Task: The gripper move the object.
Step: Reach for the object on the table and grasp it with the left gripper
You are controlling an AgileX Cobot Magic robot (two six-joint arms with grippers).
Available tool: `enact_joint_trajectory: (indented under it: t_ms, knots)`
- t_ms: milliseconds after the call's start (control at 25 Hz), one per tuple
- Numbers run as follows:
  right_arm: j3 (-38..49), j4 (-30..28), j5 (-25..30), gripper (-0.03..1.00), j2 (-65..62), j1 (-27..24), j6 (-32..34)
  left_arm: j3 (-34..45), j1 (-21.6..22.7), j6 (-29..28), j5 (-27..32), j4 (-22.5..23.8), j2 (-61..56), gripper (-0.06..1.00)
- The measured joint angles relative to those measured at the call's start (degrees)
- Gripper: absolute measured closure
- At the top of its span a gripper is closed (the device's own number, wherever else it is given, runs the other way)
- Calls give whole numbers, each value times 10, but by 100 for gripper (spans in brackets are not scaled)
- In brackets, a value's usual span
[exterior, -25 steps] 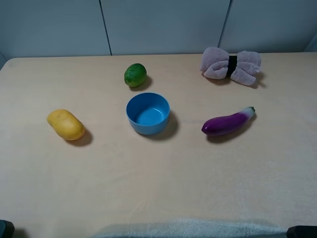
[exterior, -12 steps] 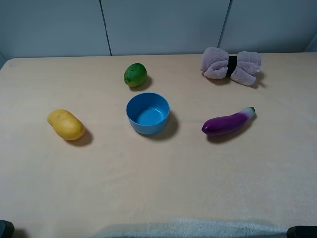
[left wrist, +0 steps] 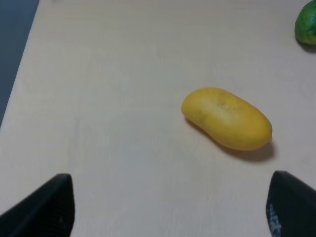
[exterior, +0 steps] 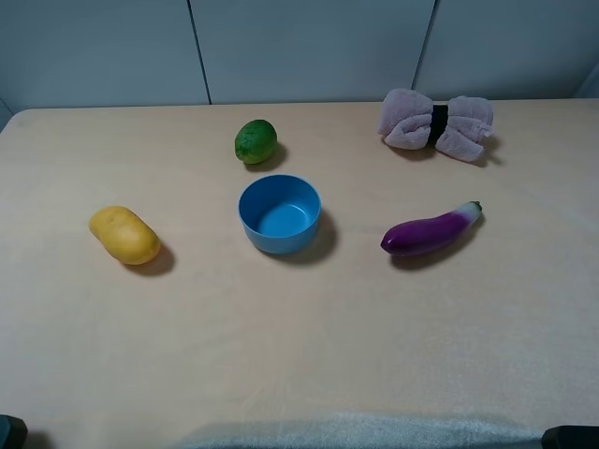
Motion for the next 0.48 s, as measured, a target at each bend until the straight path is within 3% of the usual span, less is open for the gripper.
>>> enact_joint_trajectory:
  t_ms: [480]
  knots:
    - [0,0,0,27,0,0,0,0,0,0,0,0,0,10]
